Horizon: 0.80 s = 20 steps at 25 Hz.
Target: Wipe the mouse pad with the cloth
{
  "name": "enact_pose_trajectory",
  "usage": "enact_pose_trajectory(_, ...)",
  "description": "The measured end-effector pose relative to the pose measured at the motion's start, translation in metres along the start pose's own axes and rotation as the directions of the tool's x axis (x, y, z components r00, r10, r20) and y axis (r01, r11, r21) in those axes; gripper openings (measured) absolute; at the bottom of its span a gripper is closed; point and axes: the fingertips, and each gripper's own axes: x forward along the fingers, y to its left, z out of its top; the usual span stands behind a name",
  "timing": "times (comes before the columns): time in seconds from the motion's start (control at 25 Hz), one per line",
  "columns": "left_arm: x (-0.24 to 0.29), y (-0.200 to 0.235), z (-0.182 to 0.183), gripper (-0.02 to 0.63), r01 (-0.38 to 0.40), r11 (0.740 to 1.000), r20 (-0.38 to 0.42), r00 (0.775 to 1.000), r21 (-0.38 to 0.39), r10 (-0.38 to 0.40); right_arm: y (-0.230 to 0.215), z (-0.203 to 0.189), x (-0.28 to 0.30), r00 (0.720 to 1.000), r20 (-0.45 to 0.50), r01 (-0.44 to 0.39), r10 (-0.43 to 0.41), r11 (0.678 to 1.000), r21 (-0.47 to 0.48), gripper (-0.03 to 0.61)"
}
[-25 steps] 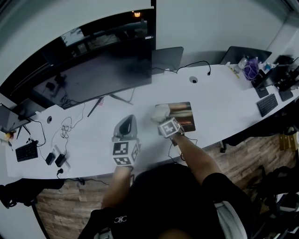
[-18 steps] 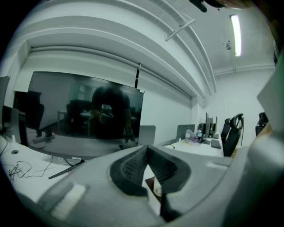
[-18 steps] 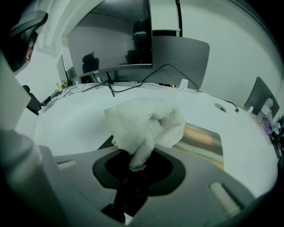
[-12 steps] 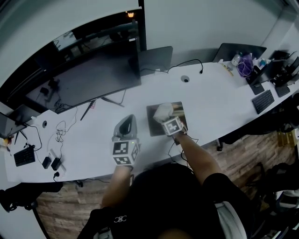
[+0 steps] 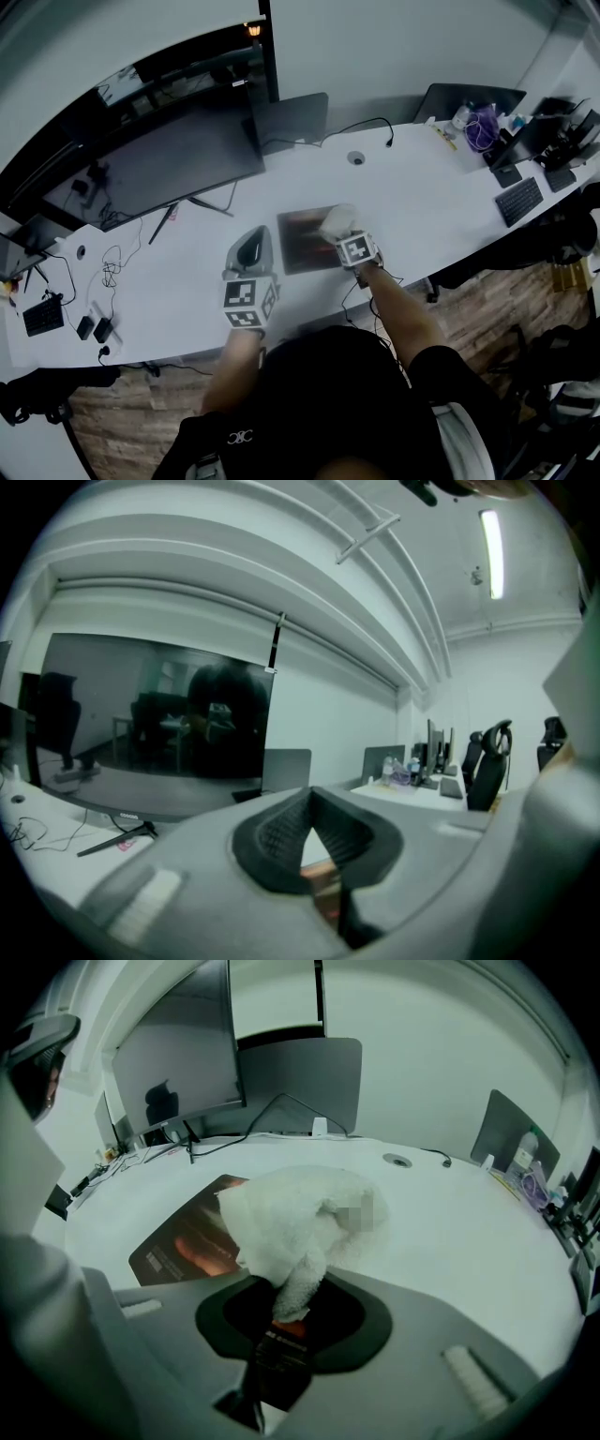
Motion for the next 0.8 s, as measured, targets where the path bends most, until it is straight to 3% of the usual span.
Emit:
enact_pose_trajectory(0.36,0.006,-0.008,0.004,-0.002,-0.004,1.000,0.005,1.000,0.016,0.004,-0.005,-0.002,0.008,0.999,0.046,-0.009,0.009,1.000,-0.005,0.081)
enact_pose_trajectory(0.52,0.007,-0.011,0.006,-0.002,-0.001,1.000,0.009,1.000,0.024,0.001,-0.001,0.017,-0.022,0.990,0.142,0.021,-0.020,1.000,-0.005,0.080)
enact_pose_trajectory(0.64,0.009,-0.012,0.009,-0.002,0.003,1.000,0.014,1.000,0.026,-0.003,0.004,0.046,-0.045,0.963,0.269,0.023,-0.017,1.000,-0.020,0.080)
enact_pose_trajectory(0.8,0.012,-0.018,0.012,-0.002,0.017,0.999,0.019,1.000,0.030,-0.017,0.018,0.090,-0.091,0.893,0.450,0.023,-0.004,0.999,-0.037,0.080)
